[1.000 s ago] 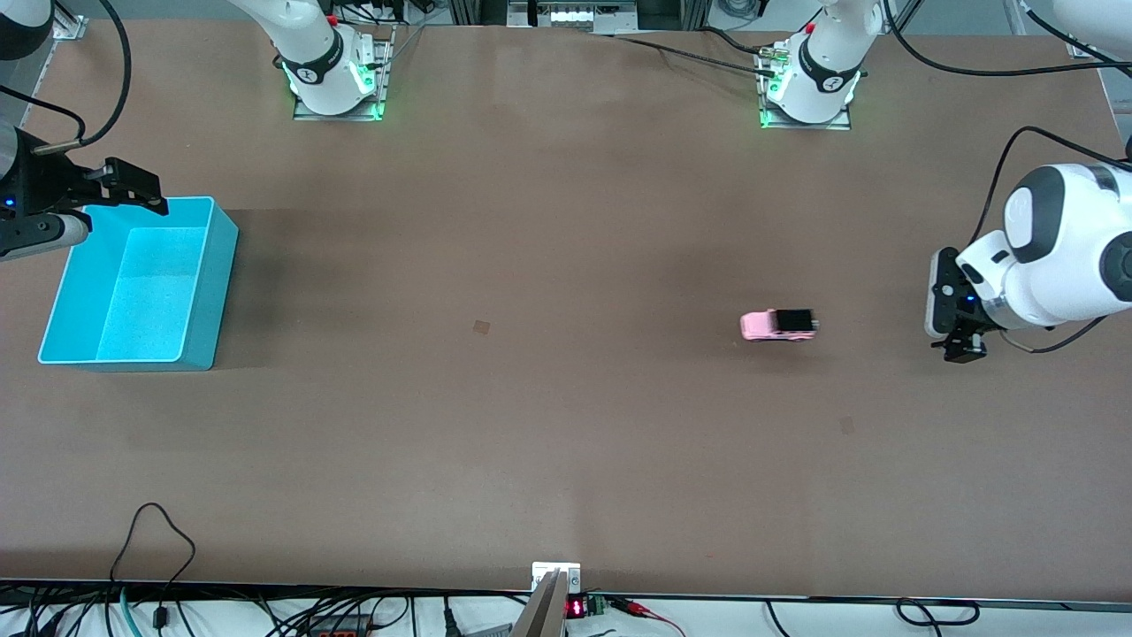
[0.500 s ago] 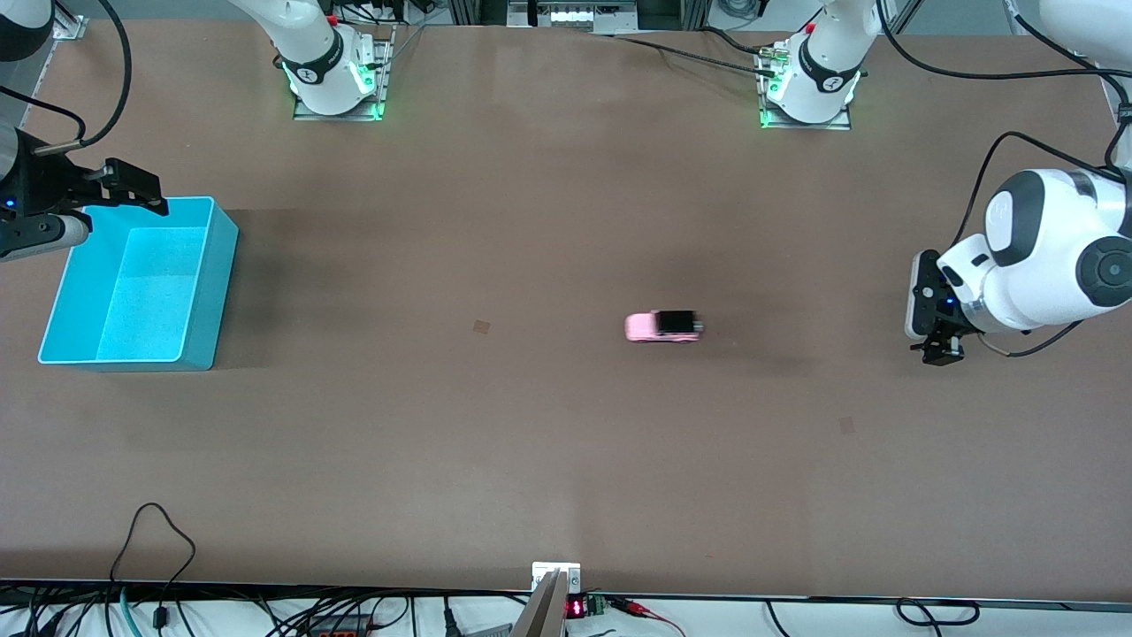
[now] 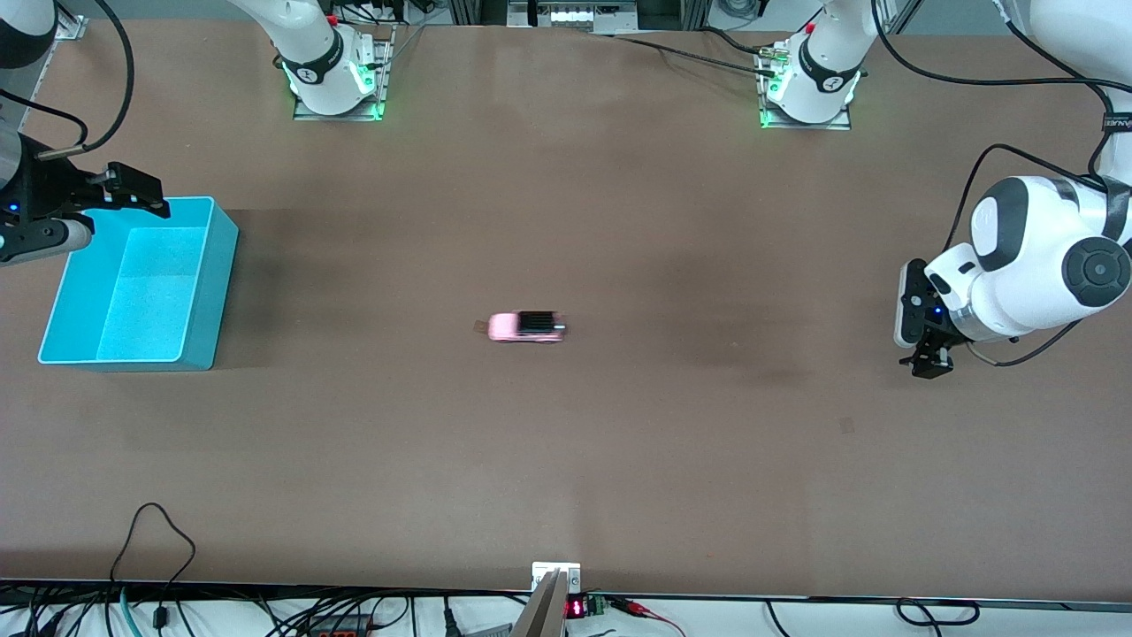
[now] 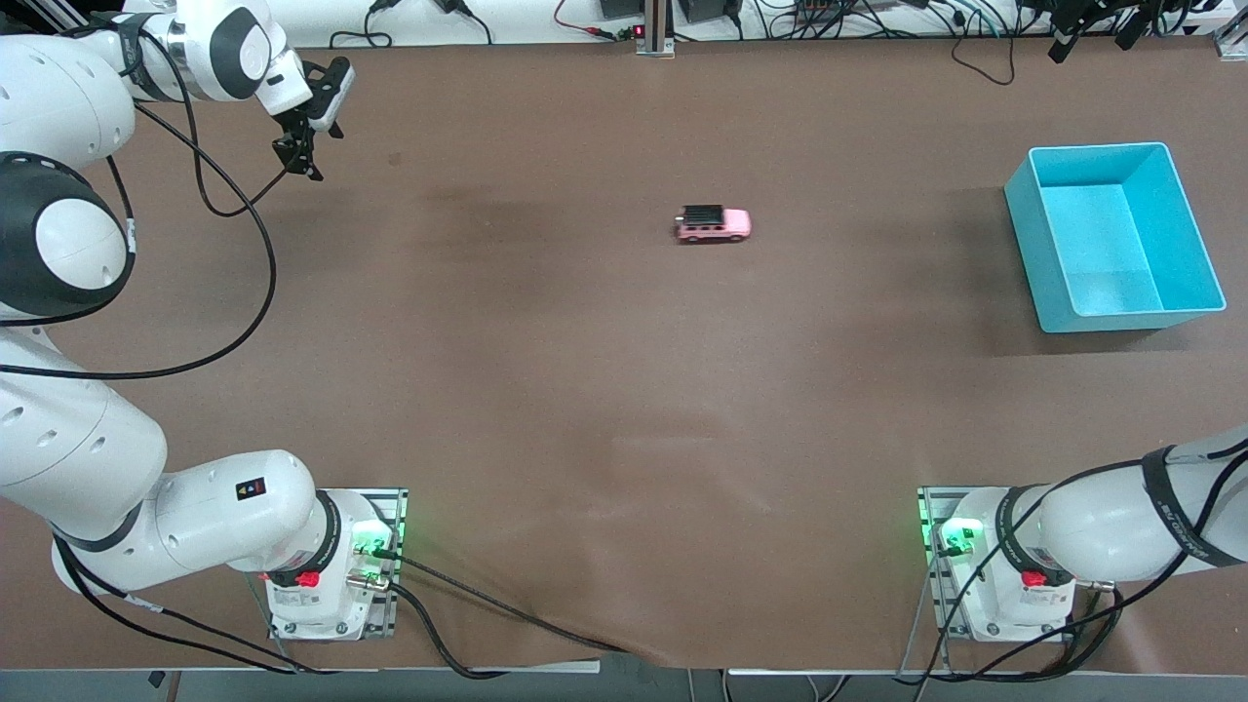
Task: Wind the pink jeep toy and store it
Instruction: 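Open the left gripper, releasing the jeep to roll toward the bin, then move the right gripper to the jeep while the left gripper withdraws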
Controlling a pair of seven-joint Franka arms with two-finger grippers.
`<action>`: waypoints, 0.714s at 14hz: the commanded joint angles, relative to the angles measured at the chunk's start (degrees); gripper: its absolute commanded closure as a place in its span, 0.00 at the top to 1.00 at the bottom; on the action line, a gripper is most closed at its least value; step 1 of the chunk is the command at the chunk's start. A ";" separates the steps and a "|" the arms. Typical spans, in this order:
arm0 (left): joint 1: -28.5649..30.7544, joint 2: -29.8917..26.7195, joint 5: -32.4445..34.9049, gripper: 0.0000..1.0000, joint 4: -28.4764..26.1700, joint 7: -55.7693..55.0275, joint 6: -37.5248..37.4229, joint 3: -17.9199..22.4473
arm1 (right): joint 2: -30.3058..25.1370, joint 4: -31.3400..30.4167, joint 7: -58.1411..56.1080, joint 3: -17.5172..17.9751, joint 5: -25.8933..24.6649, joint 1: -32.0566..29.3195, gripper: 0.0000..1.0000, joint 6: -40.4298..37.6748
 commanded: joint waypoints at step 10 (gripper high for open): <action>-3.28 -0.38 -1.91 1.00 0.49 -47.70 3.65 2.67 | 2.29 -0.42 -0.86 0.28 0.29 1.05 1.00 -0.78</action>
